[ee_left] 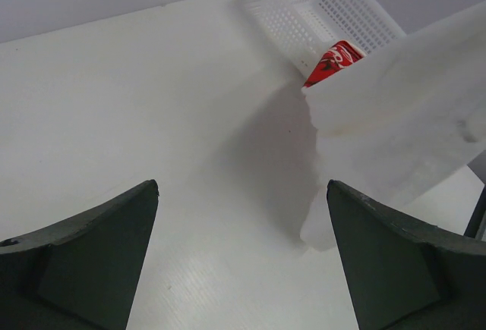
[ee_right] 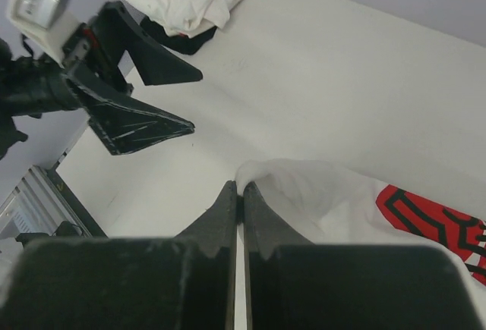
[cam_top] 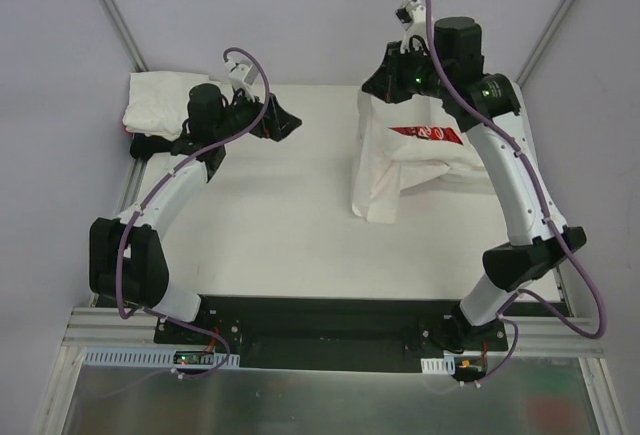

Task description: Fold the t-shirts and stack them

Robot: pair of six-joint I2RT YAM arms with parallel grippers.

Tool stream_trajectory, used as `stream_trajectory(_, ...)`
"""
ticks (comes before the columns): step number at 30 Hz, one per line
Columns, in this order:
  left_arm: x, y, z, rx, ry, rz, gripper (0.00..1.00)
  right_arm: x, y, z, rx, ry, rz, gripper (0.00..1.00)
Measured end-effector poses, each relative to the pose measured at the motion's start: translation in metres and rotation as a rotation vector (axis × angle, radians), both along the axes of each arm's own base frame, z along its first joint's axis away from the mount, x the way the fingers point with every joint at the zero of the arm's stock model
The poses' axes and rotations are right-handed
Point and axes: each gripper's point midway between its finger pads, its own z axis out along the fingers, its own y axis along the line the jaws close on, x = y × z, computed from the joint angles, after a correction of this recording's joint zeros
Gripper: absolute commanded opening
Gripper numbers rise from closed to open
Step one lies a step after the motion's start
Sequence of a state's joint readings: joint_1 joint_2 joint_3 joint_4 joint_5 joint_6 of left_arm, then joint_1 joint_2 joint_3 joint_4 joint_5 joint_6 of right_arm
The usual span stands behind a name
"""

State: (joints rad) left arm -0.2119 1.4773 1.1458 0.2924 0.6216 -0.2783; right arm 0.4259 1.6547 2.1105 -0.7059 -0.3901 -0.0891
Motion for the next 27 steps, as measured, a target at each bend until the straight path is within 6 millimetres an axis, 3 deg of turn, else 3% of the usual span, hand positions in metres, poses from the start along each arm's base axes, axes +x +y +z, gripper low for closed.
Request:
stream_trajectory(5,-0.003,-0.009,0.018,-0.023,-0.022,-0.033,0.92,0.013,0.013,-0.055,-0.045,0.116,0.009,0.01)
stream_trajectory(8,-0.004,-0.013,0.029,-0.034,-0.042,-0.048,0.92,0.013,0.024,-0.076,-0.066,0.157,0.031,0.01)
stream_trajectory(14,-0.002,-0.025,0.045,-0.053,-0.063,-0.087,0.92,-0.002,0.052,-0.092,-0.086,0.179,0.093,0.01)
stream_trajectory(18,0.0,-0.03,0.037,-0.057,-0.036,-0.1,0.92,-0.005,0.059,-0.105,-0.087,0.196,0.103,0.02)
stream_trajectory(19,0.0,-0.03,0.036,-0.057,-0.032,-0.1,0.92,-0.005,0.059,-0.11,-0.088,0.203,0.102,0.08)
stream_trajectory(22,0.001,-0.031,0.033,-0.056,-0.027,-0.1,0.92,-0.011,0.055,-0.14,-0.104,0.259,0.093,0.4)
stream_trajectory(25,0.001,-0.031,0.035,-0.058,-0.034,-0.1,0.92,-0.017,0.05,-0.167,-0.136,0.319,0.079,0.52)
stream_trajectory(27,0.001,-0.031,0.035,-0.058,-0.037,-0.1,0.92,-0.016,0.045,-0.175,-0.161,0.324,0.058,0.56)
